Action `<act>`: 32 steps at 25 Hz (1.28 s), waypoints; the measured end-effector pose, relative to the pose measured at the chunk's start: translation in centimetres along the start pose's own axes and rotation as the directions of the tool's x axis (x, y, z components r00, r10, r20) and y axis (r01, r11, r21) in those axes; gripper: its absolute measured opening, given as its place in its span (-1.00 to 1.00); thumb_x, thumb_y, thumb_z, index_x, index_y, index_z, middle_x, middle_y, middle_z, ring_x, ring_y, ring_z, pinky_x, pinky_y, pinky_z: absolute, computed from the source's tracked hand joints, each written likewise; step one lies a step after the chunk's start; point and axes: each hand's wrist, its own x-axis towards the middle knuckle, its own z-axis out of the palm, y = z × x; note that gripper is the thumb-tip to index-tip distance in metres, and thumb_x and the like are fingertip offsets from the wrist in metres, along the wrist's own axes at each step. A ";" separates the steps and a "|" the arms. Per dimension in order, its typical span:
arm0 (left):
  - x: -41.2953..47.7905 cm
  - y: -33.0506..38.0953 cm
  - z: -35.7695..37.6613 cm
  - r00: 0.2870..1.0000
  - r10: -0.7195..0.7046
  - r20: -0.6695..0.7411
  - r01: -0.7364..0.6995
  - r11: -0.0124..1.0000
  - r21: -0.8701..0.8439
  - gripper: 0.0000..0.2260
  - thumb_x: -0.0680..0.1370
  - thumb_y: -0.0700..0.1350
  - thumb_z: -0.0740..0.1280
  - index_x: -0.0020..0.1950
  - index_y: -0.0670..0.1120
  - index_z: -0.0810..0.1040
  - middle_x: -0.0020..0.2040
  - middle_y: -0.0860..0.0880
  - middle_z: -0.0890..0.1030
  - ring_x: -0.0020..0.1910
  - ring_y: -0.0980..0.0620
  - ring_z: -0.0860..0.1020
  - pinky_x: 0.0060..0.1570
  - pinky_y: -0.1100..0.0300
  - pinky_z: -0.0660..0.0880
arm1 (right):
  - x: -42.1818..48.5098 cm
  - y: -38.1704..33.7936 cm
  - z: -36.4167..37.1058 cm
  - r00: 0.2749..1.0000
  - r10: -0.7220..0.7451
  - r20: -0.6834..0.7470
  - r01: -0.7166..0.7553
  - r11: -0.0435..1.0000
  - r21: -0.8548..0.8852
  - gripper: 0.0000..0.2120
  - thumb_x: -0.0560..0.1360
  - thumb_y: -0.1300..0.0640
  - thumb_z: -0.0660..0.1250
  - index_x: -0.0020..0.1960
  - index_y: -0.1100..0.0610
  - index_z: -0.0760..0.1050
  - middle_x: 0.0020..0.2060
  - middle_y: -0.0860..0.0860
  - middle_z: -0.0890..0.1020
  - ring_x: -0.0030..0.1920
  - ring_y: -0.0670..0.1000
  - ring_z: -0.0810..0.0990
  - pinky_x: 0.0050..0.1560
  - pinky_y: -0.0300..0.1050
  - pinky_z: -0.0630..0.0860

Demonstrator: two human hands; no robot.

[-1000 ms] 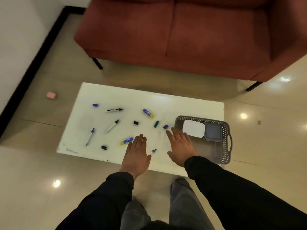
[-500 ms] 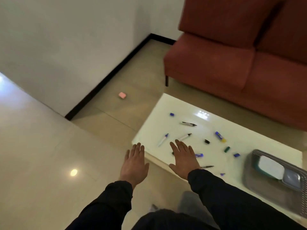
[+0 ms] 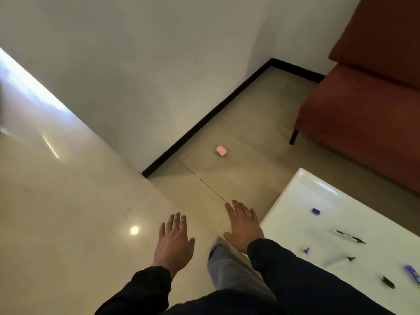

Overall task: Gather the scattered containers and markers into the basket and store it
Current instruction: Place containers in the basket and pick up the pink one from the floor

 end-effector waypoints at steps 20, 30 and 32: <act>54.1 -6.7 -16.6 0.907 0.351 0.233 -0.375 0.925 0.068 -0.35 0.64 0.16 0.04 0.59 -0.09 -0.17 0.61 -0.08 -0.13 0.57 -0.07 -0.17 0.52 -0.09 -0.19 | 46.8 -3.0 -15.3 0.914 0.396 0.089 -0.405 0.906 0.125 -0.18 0.56 -0.10 0.31 0.63 -0.01 -0.10 0.63 0.05 -0.03 0.62 0.10 -0.03 0.58 0.14 -0.06; 79.3 -6.0 4.0 0.882 0.375 0.286 -0.415 0.905 0.092 -0.32 0.61 0.15 0.16 0.59 -0.12 -0.05 0.61 -0.12 0.02 0.58 -0.10 -0.03 0.53 -0.10 -0.02 | 71.4 10.2 2.0 0.897 0.427 0.116 -0.439 0.891 0.112 -0.26 0.54 -0.06 0.31 0.61 0.06 0.07 0.60 0.12 0.11 0.58 0.17 0.08 0.55 0.14 0.07; 84.7 -5.6 11.8 0.884 0.365 0.291 -0.412 0.904 0.118 -0.31 0.60 0.15 0.17 0.59 -0.13 -0.04 0.60 -0.13 0.01 0.58 -0.11 -0.04 0.53 -0.11 -0.02 | 76.9 14.2 8.9 0.908 0.405 0.109 -0.416 0.903 0.105 -0.27 0.53 -0.02 0.33 0.60 0.06 0.09 0.59 0.14 0.14 0.57 0.18 0.10 0.54 0.13 0.09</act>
